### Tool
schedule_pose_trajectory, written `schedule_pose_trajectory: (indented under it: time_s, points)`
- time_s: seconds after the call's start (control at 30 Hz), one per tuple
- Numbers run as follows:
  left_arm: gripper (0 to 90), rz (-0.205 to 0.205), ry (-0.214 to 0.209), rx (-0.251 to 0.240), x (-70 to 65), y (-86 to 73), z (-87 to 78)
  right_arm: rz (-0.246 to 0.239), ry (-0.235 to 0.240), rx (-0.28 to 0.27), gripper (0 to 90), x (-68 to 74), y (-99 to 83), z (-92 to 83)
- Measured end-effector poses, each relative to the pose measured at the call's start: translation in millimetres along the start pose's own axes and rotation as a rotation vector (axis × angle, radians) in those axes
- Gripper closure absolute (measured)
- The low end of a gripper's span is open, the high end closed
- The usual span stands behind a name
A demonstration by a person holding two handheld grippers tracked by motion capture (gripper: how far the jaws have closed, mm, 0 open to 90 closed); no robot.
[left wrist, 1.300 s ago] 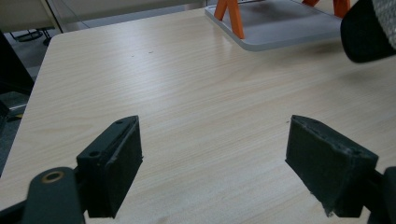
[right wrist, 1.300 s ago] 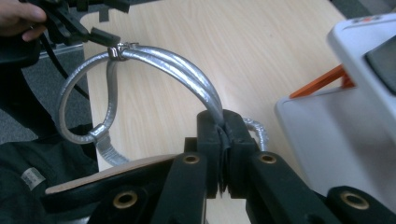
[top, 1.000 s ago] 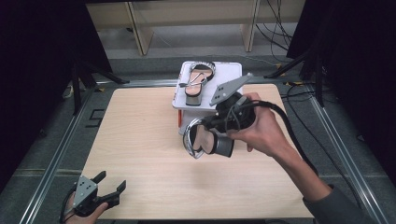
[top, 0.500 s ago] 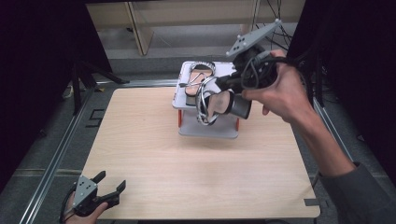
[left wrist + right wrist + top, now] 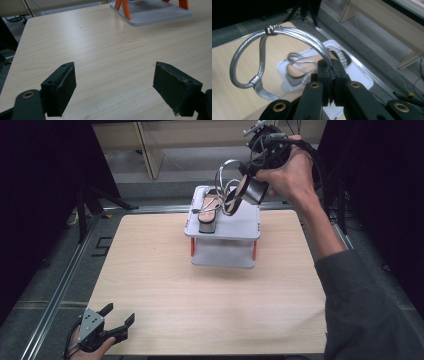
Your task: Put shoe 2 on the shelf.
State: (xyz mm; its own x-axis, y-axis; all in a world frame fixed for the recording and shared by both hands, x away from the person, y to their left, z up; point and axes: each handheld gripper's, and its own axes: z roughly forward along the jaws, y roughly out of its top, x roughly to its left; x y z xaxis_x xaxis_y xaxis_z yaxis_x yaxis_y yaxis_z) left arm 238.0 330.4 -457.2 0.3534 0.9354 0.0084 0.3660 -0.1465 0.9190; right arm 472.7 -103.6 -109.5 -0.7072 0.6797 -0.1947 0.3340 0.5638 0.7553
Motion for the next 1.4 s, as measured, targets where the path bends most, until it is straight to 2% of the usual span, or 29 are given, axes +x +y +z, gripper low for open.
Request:
schedule_pose_trajectory:
  time_s: [0.07,0.1,0.13,0.17,0.2,0.23,0.33,0.47,0.5,0.53,0.63,0.73,0.83,0.93,1.17,1.27,1.4]
  points:
    - [17.9,-0.001,-0.002,-0.004,-0.2,0.0,0.1,0.018,-0.024,0.004,87.8,-8.7,4.0,8.7]
    - [17.9,-0.015,0.004,-0.005,-1.1,0.0,0.1,0.023,-0.034,0.006,87.8,-12.6,5.8,13.0]
    - [17.9,0.01,-0.013,-0.006,0.9,0.5,0.8,0.039,-0.038,0.012,87.8,-15.7,7.4,17.2]
    - [17.9,-0.039,-0.014,0.017,-2.8,-0.7,-1.0,0.037,-0.052,0.013,87.8,-18.4,8.6,20.6]
    - [17.9,0.001,-0.009,0.006,-0.1,-0.2,-0.3,0.036,-0.064,0.022,87.9,-22.3,9.6,25.2]
    - [17.9,0.009,-0.008,0.005,0.7,0.2,-0.3,0.04,-0.082,0.028,87.8,-25.9,10.7,30.8]
    - [17.9,0.002,-0.011,0.004,0.3,0.2,-0.6,0.043,-0.121,0.053,87.8,-34.0,12.6,44.3]
    - [17.8,0.001,-0.015,0.005,0.1,0.3,-0.6,0.065,-0.157,0.054,87.9,-46.6,14.3,57.1]
    - [17.8,0.001,-0.015,0.005,0.1,0.3,-0.6,0.065,-0.157,0.054,87.9,-46.6,14.3,57.1]
    - [17.8,0.003,-0.017,0.007,0.0,0.1,-0.8,0.077,-0.165,0.05,87.8,-54.3,14.6,64.1]
    - [17.8,-0.003,-0.018,0.004,-0.1,0.3,-0.5,0.091,-0.186,0.051,87.8,-60.8,15.7,72.3]
    - [17.8,0.01,-0.02,0.01,0.1,0.1,-0.8,0.108,-0.202,0.05,87.8,-67.2,15.9,80.1]
    - [17.8,0.001,-0.022,0.004,-0.5,0.1,-0.3,0.122,-0.208,0.044,87.8,-69.7,16.0,87.1]
    - [17.8,0.008,-0.022,0.011,-0.3,0.3,-1.3,0.136,-0.208,0.044,87.8,-71.1,16.3,93.2]
    - [17.8,0.005,-0.026,0.015,-0.8,0.5,-1.8,0.141,-0.212,0.036,87.8,-72.8,16.7,105.1]
    - [17.8,0.002,-0.031,0.007,-0.5,0.2,-1.5,0.135,-0.239,0.056,87.8,-70.9,15.7,111.3]
    - [17.8,0.006,-0.027,0.009,-0.9,0.3,-1.9,0.144,-0.231,0.044,87.7,-69.7,11.7,111.5]
